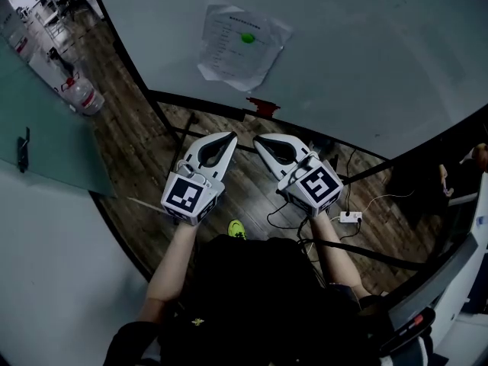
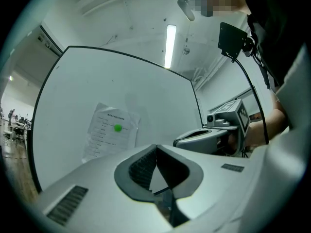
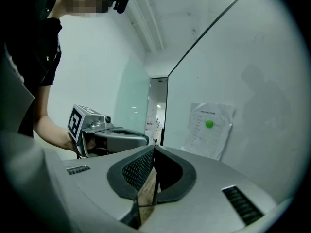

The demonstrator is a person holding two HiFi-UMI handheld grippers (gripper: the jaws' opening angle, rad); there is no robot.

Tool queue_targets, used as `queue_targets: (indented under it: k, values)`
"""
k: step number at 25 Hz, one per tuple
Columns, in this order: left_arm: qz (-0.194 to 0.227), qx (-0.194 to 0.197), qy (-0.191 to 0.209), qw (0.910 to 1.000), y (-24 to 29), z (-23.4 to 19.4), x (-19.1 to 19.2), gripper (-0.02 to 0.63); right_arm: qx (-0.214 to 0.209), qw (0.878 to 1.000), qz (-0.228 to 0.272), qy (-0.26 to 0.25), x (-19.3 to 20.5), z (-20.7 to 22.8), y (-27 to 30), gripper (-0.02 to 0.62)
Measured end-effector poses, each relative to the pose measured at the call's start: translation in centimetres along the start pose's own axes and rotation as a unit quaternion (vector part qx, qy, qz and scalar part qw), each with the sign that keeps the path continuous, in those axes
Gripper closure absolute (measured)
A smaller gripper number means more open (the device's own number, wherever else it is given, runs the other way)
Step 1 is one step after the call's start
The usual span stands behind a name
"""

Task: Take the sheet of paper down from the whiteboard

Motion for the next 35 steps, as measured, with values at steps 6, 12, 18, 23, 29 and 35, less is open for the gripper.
queue_targets:
  k: [6,12,18,23,29,35]
  values:
    - [0.023,0.014,0.011,0.9996,1.8,-2.0,-1.3,0.578,0.012,1.0,0.002,-0.021,-1.3,1.5,1.5,0.594]
    - [0.034,0.023,0.036,0.9985,3.6,-3.1,-2.5,0.578,0.023,0.999,0.006,-0.042,-2.3,3.4,2.6,0.594]
    - [0.035,0.018,0.065,0.9971,5.9,-5.0,-3.3,0.577,0.026,0.998,0.011,-0.063,-2.8,5.8,4.3,0.594]
    - [0.039,0.015,0.088,0.9952,8.1,-6.8,-4.3,0.56,0.028,0.997,0.014,-0.075,-3.5,7.8,6.0,0.592]
    - [0.039,0.003,0.095,0.9947,10.8,-8.8,-4.8,0.538,0.032,0.994,0.008,-0.101,-4.2,10.7,7.6,0.574]
    - [0.038,-0.006,0.106,0.9936,12.9,-9.9,-5.0,0.505,0.028,0.993,-0.004,-0.116,-4.4,12.5,8.7,0.552]
Point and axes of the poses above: the fingertips, and each gripper's own axes: y forward along the fingers, z to its right, x out of its underside, the point moved 7 cm from there along -y, backward along the fingers, and after that the axes turned 1 degree about z, right-handed, at the moved point
